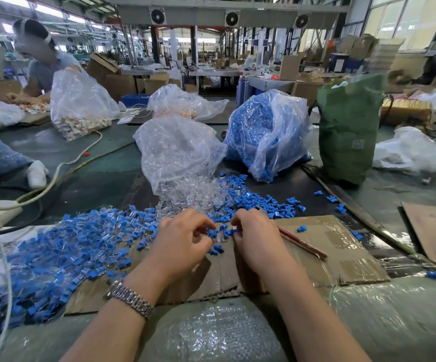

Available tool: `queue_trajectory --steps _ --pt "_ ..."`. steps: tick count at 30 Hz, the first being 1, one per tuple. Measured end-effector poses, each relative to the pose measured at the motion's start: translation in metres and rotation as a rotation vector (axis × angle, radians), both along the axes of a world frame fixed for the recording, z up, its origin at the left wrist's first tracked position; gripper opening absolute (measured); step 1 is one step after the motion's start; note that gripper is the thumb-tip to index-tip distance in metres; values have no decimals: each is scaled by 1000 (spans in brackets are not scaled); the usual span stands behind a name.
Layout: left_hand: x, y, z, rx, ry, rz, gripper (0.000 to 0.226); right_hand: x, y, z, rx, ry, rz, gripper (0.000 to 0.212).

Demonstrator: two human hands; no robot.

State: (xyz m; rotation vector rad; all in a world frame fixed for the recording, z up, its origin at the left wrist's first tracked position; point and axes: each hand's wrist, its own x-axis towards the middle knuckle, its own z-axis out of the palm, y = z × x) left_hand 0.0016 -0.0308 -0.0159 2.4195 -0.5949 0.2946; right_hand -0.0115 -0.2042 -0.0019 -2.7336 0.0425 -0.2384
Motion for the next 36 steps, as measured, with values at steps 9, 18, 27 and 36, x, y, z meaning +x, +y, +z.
queue_trajectory --steps 9,18,27,36 --pt "-2 4 8 179 78 26 3 -4 -6 2 277 -148 52 13" --pt "-2 9 18 -362 261 -32 12 -12 -7 16 897 -244 225 16" --pt "0 11 17 -604 409 -134 16 -14 1 11 705 -284 281 16" --pt "-2 12 20 -617 455 -148 15 -13 -2 9 636 -314 328 16"
